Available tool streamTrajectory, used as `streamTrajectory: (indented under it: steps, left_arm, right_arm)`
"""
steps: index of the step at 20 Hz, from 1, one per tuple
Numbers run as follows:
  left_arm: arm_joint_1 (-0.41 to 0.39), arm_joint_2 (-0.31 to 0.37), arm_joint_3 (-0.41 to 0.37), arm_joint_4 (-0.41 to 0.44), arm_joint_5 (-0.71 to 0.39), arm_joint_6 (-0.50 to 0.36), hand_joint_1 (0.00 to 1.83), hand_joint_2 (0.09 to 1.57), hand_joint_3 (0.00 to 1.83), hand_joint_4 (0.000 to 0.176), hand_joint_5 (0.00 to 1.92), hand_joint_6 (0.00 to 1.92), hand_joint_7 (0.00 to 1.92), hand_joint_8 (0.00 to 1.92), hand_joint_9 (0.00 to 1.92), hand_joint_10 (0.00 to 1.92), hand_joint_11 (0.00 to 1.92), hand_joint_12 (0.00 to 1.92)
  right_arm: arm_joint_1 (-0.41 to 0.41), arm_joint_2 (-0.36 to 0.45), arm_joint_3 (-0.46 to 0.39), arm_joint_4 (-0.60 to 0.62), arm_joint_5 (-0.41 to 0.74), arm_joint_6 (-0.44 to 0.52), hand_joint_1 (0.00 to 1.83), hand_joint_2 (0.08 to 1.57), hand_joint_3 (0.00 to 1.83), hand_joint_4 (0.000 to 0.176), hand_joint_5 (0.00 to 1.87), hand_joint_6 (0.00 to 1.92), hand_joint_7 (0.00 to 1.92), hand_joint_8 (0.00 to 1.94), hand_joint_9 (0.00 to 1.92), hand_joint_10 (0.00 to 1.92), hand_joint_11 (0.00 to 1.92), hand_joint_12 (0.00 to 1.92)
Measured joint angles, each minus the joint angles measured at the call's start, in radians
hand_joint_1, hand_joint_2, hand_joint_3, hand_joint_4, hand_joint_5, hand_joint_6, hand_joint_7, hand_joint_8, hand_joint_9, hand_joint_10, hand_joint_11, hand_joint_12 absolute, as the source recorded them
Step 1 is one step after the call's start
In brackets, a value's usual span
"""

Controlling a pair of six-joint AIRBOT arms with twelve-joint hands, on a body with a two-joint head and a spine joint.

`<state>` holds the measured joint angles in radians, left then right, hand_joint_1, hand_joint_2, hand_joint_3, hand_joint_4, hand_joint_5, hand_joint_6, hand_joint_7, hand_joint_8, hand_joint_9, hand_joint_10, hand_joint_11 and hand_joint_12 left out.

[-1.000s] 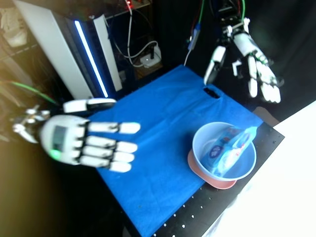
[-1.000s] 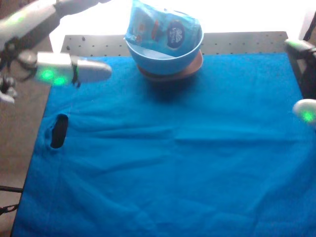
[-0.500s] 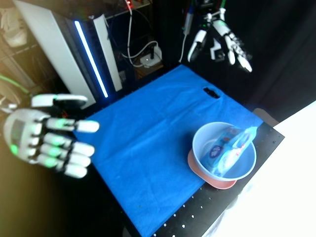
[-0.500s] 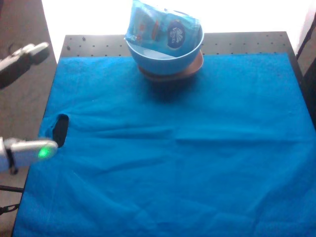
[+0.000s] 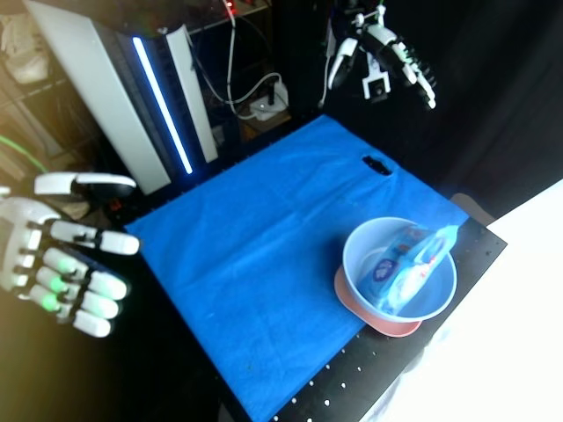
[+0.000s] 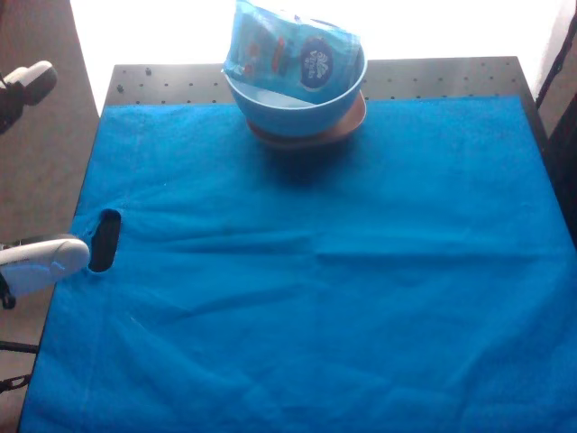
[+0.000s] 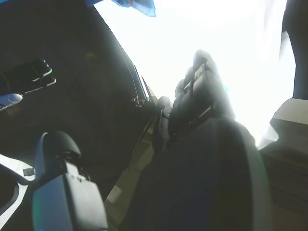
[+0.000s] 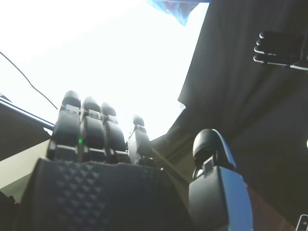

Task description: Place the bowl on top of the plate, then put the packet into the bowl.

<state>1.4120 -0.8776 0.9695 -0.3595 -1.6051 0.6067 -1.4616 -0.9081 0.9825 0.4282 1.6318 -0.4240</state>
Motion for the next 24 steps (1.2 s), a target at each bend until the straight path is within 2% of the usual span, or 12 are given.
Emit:
streamTrajectory:
  steps: [4, 6, 10, 12, 14, 17, 18, 19, 21, 22, 23, 24]
  left_arm:
    - [0.000, -0.005, 0.000, 0.003, -0.001, -0.001, 0.54, 0.93, 0.00, 0.162, 0.13, 0.00, 0.06, 0.00, 0.11, 0.01, 0.01, 0.34]
    - [-0.005, -0.005, 0.006, 0.002, 0.002, -0.010, 0.39, 1.06, 0.02, 0.117, 0.06, 0.00, 0.00, 0.00, 0.11, 0.00, 0.00, 0.50]
    - [-0.094, -0.002, 0.041, 0.019, 0.005, -0.008, 0.26, 1.03, 0.01, 0.140, 0.04, 0.00, 0.00, 0.00, 0.04, 0.02, 0.00, 0.30]
    - [-0.150, 0.002, 0.055, 0.073, 0.005, -0.008, 0.07, 1.13, 0.02, 0.049, 0.00, 0.00, 0.00, 0.00, 0.03, 0.00, 0.00, 0.26]
    - [-0.203, 0.012, 0.055, 0.133, 0.001, -0.008, 0.17, 1.19, 0.02, 0.002, 0.00, 0.00, 0.02, 0.01, 0.05, 0.01, 0.01, 0.15]
    - [-0.256, 0.037, 0.053, 0.209, -0.016, 0.024, 0.28, 1.19, 0.01, 0.072, 0.00, 0.00, 0.11, 0.00, 0.18, 0.01, 0.00, 0.46]
    - [-0.269, 0.046, 0.053, 0.223, -0.014, 0.024, 0.31, 1.21, 0.00, 0.056, 0.00, 0.00, 0.16, 0.01, 0.25, 0.01, 0.00, 0.72]
    - [-0.300, 0.049, 0.053, 0.225, -0.002, 0.026, 0.61, 1.16, 0.00, 0.000, 0.44, 0.19, 0.37, 0.02, 0.40, 0.04, 0.01, 1.03]
    - [-0.356, 0.063, 0.068, 0.245, -0.019, 0.031, 0.66, 1.15, 0.00, 0.013, 0.52, 0.15, 0.49, 0.01, 0.58, 0.03, 0.16, 1.13]
    - [-0.379, 0.072, 0.075, 0.252, -0.019, 0.032, 0.30, 1.27, 0.02, 0.084, 0.40, 0.08, 0.44, 0.00, 0.50, 0.01, 0.04, 1.18]
    - [-0.399, 0.074, 0.075, 0.252, -0.014, 0.036, 0.49, 1.22, 0.00, 0.000, 0.72, 0.11, 0.74, 0.04, 0.70, 0.05, 0.10, 1.30]
    - [-0.408, 0.074, 0.075, 0.262, -0.016, 0.033, 0.59, 1.20, 0.00, 0.000, 0.72, 0.08, 0.71, 0.01, 0.69, 0.03, 0.13, 1.29]
  right_arm:
    - [0.000, 0.000, 0.000, 0.002, 0.000, 0.000, 0.17, 1.15, 0.00, 0.176, 0.00, 0.00, 0.00, 0.00, 0.00, 0.00, 0.00, 0.00]
    - [0.000, 0.000, 0.007, -0.001, 0.000, 0.000, 0.20, 1.13, 0.00, 0.176, 0.00, 0.00, 0.00, 0.00, 0.00, 0.00, 0.00, 0.00]
    - [0.081, 0.000, 0.046, -0.012, -0.001, 0.000, 0.44, 1.09, 0.00, 0.176, 0.00, 0.00, 0.00, 0.00, 0.00, 0.00, 0.00, 0.00]
    - [0.166, 0.003, 0.061, -0.058, -0.007, -0.001, 0.39, 1.07, 0.00, 0.118, 0.00, 0.00, 0.00, 0.00, 0.04, 0.01, 0.05, 0.02]
    - [0.239, 0.031, 0.064, -0.158, -0.002, 0.000, 0.28, 1.10, 0.00, 0.082, 0.00, 0.00, 0.02, 0.01, 0.12, 0.03, 0.13, 0.05]
    - [0.317, 0.047, 0.072, -0.258, 0.028, 0.000, 0.46, 1.13, 0.01, 0.114, 0.03, 0.01, 0.00, 0.00, 0.18, 0.00, 0.22, 0.26]
    - [0.338, 0.046, 0.072, -0.278, 0.024, 0.000, 0.46, 1.17, 0.00, 0.133, 0.01, 0.00, 0.00, 0.00, 0.19, 0.00, 0.18, 0.43]
    - [0.354, 0.049, 0.072, -0.298, 0.021, 0.000, 0.52, 1.15, 0.01, 0.112, 0.01, 0.00, 0.00, 0.00, 0.22, 0.00, 0.13, 0.66]
    - [0.369, 0.078, 0.071, -0.359, 0.012, 0.000, 0.53, 1.14, 0.00, 0.083, 0.00, 0.00, 0.00, 0.00, 0.17, 0.00, 0.01, 0.83]
    - [0.402, 0.100, 0.069, -0.386, 0.007, 0.000, 0.71, 1.16, 0.00, 0.018, 0.37, 0.09, 0.62, 0.12, 0.44, 0.03, 0.06, 0.75]
    - [0.432, 0.111, 0.069, -0.385, 0.016, 0.001, 0.90, 1.21, 0.00, 0.084, 0.69, 1.05, 0.94, 0.15, 0.62, 0.03, 0.12, 0.63]
    - [0.446, 0.126, 0.069, -0.378, 0.036, 0.000, 0.99, 1.18, 0.00, 0.000, 0.57, 0.62, 0.96, 0.09, 0.76, 0.04, 0.27, 0.58]
